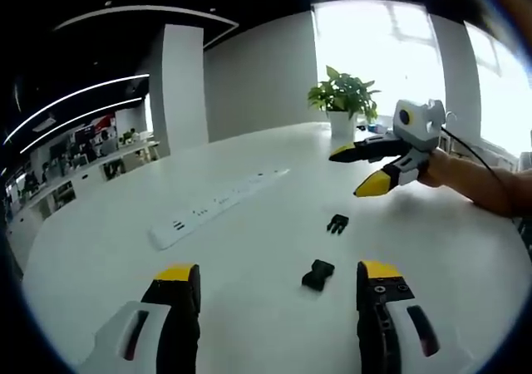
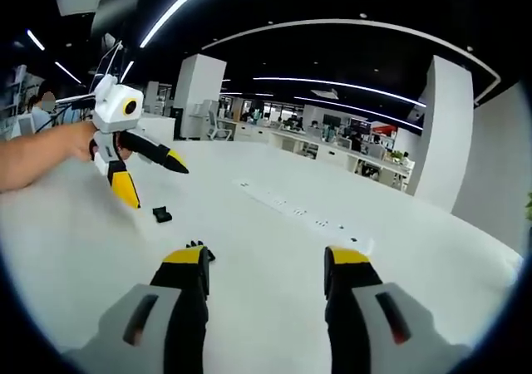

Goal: Snap the two parts of the plastic buckle together until the buckle closes and remains connected.

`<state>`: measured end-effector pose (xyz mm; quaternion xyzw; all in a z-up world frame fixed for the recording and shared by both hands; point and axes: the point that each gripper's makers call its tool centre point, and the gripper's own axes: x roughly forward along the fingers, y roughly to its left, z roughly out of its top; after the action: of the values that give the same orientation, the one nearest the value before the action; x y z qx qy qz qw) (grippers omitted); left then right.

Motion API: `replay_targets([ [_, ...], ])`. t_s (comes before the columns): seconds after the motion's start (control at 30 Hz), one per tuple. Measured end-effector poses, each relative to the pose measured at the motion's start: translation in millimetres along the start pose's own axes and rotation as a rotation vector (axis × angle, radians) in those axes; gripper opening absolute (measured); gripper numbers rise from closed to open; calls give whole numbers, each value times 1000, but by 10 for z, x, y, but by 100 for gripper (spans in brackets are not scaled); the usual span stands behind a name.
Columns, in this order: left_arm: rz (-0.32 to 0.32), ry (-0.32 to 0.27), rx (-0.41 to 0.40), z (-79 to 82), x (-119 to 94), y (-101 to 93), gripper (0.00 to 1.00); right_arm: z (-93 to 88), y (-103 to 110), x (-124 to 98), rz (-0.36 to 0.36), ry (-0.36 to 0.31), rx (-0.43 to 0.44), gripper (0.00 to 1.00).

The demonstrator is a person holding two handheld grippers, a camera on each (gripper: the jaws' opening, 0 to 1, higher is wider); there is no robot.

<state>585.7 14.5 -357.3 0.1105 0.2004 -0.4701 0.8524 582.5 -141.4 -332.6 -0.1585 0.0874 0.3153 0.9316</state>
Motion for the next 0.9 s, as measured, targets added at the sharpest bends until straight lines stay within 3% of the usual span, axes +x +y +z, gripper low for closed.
replay_targets([
  [0.23, -17, -12, 28, 15, -1, -18, 78, 103, 18, 31, 54, -56, 40, 56],
  [0.6, -31, -24, 15, -9, 21, 22, 75, 46, 122, 44, 101, -40, -7, 51],
  [0.9, -54, -11, 49, -56, 51, -14, 74, -2, 293, 80, 178, -29, -37, 45],
])
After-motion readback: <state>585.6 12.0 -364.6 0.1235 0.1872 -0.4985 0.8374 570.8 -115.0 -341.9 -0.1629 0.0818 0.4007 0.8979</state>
